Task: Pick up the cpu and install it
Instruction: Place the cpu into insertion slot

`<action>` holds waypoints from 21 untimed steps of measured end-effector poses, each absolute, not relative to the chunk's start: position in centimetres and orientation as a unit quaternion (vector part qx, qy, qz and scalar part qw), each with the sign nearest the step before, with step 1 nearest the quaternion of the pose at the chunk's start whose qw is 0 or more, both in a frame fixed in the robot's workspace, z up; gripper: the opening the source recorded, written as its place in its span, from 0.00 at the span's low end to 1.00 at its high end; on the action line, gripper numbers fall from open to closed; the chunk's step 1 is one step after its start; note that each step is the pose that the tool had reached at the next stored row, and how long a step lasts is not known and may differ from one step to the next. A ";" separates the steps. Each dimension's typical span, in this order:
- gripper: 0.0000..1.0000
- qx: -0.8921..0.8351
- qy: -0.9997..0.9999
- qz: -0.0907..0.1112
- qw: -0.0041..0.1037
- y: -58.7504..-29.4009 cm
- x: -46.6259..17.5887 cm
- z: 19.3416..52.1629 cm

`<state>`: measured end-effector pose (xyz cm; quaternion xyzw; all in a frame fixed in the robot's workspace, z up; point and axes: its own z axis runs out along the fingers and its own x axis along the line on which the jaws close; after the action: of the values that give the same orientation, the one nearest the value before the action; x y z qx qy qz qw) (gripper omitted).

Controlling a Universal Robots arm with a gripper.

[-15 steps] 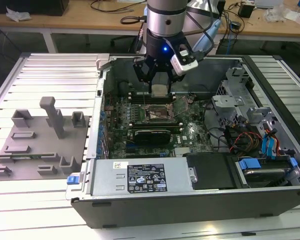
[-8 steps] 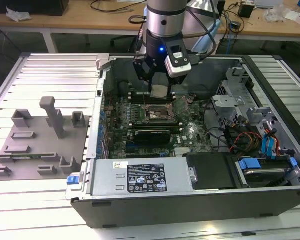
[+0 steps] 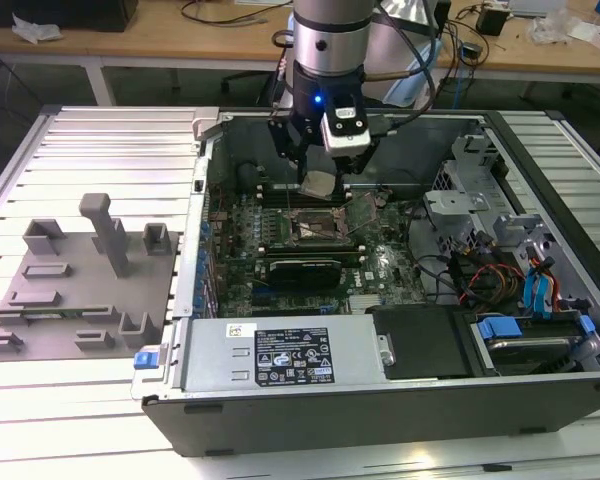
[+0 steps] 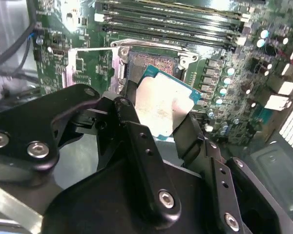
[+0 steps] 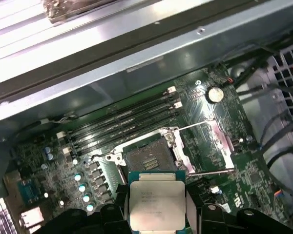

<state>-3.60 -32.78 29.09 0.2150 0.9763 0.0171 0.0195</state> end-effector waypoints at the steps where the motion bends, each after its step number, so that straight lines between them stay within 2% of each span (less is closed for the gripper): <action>1: 0.55 0.235 0.972 0.017 0.020 -32.8 -3.6 29.1; 21: 0.55 0.520 0.854 0.010 0.024 -32.8 -3.6 28.5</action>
<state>-3.60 -32.78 28.47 0.5198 0.8539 0.0099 0.0240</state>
